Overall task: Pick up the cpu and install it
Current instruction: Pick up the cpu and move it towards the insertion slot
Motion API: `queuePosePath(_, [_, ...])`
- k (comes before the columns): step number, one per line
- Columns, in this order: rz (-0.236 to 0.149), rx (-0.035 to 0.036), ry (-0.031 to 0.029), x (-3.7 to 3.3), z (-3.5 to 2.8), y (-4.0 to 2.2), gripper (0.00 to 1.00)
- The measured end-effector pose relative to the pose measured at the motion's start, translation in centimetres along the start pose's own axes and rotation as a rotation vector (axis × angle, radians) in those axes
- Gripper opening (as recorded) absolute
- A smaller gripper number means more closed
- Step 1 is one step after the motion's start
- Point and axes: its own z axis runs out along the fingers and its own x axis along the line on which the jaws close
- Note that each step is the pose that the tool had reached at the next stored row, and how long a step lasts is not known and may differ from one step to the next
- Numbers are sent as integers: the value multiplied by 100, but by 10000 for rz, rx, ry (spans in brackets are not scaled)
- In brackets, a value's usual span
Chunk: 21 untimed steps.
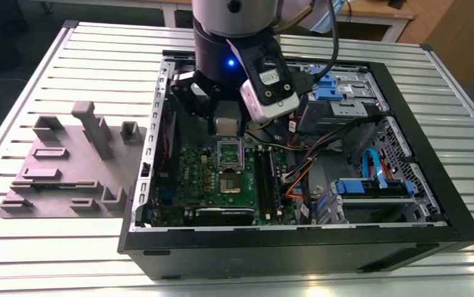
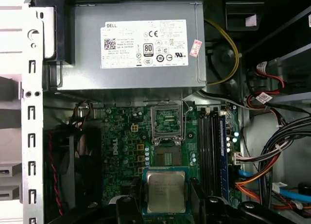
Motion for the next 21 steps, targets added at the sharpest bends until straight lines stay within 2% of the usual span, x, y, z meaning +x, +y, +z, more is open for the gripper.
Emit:
queuePosePath(6, [-13,-1,4,2,106,-5,47])
queuePosePath(9, [-13,0,5,3,126,-6,47])
queuePosePath(17, [-14,-1,4,5,225,-13,47])
queuePosePath(21, [-13,0,6,5,236,-14,47])
